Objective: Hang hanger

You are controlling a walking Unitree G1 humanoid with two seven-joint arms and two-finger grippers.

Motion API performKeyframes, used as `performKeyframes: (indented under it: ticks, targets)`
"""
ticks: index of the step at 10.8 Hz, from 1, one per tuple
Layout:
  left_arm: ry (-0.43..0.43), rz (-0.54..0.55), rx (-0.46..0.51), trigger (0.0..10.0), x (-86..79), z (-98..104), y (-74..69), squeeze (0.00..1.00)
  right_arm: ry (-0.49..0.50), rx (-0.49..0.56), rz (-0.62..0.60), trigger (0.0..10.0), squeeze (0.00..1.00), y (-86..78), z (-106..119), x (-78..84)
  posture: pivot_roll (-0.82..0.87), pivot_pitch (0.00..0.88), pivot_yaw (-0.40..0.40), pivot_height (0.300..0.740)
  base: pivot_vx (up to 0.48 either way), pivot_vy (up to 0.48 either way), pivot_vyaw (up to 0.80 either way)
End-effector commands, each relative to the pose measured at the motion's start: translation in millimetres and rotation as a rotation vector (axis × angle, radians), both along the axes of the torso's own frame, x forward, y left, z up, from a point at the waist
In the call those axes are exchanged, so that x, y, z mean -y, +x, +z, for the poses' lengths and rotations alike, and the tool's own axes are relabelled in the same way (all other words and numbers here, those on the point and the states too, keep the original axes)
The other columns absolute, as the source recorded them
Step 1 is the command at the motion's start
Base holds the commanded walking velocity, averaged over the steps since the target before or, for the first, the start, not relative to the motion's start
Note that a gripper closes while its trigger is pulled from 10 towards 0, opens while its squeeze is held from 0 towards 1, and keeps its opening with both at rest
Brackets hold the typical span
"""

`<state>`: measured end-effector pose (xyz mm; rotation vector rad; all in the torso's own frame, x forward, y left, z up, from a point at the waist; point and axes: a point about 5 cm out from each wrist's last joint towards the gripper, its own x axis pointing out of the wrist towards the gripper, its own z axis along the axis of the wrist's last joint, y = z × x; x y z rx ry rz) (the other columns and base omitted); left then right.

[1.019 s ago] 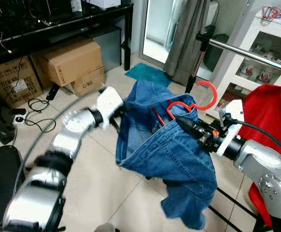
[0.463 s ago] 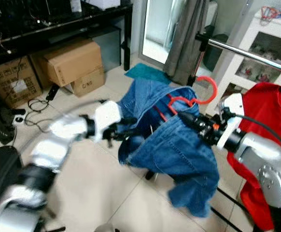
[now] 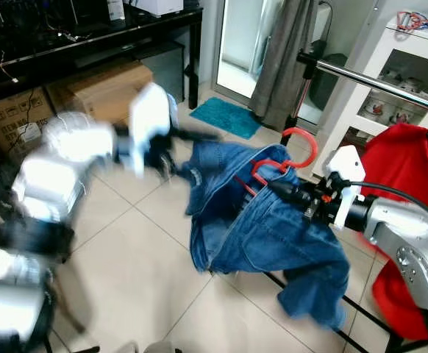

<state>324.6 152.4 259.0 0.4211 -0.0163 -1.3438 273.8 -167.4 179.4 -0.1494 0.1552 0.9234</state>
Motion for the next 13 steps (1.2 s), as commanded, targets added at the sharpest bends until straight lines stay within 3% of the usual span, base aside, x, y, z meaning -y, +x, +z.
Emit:
performKeyframes:
  ticks: [1,2,3,4,6,7,8,13]
  targets:
    - [0.084,0.003,-0.029,10.0,-11.2,-5.3,4.7,1.0,-0.029,0.079,0.072,0.0,0.0,-2.8,16.7,-3.4,0.18,0.0,-0.048,0.74,0.0,0.0,0.0]
    - [0.146,0.005,-0.049,10.0,-23.3,-5.5,8.3,1.0,-0.048,0.107,0.138,0.0,0.0,-8.1,25.7,-5.9,0.18,0.0,-0.044,0.74,0.0,0.0,0.0]
    - [0.179,-0.004,-0.076,10.0,-30.9,-4.7,10.7,0.86,-0.058,0.125,0.191,0.0,0.0,-12.9,32.3,-7.1,0.18,0.0,-0.041,0.74,0.0,0.0,0.0]
    - [0.225,-0.046,-0.131,10.0,-36.3,-10.0,9.3,0.0,-0.06,0.141,0.229,0.0,0.0,-16.5,38.2,-8.8,0.18,0.0,-0.041,0.74,0.0,0.0,0.0]
    - [0.313,-0.028,-0.151,9.9,-41.1,-27.5,15.9,0.0,-0.067,0.165,0.292,0.0,0.0,-20.7,47.0,-13.7,0.18,0.0,-0.036,0.74,0.0,0.0,0.0]
    - [0.298,-0.008,-0.142,2.4,-40.9,-28.0,20.4,0.0,-0.069,0.165,0.331,0.0,0.0,-24.7,50.6,-17.2,0.18,0.0,-0.036,0.74,0.0,0.0,0.0]
    - [0.295,-0.02,-0.156,0.0,-40.4,-28.8,20.7,0.0,-0.068,0.166,0.346,0.0,0.0,-26.4,52.4,-19.0,0.18,0.0,-0.037,0.74,0.0,0.0,0.0]
    - [0.186,-0.132,-0.133,0.0,-23.1,-32.0,15.2,0.0,-0.07,0.157,0.364,0.0,0.0,-25.9,50.3,-20.1,0.18,0.0,-0.045,0.74,0.0,0.0,0.0]
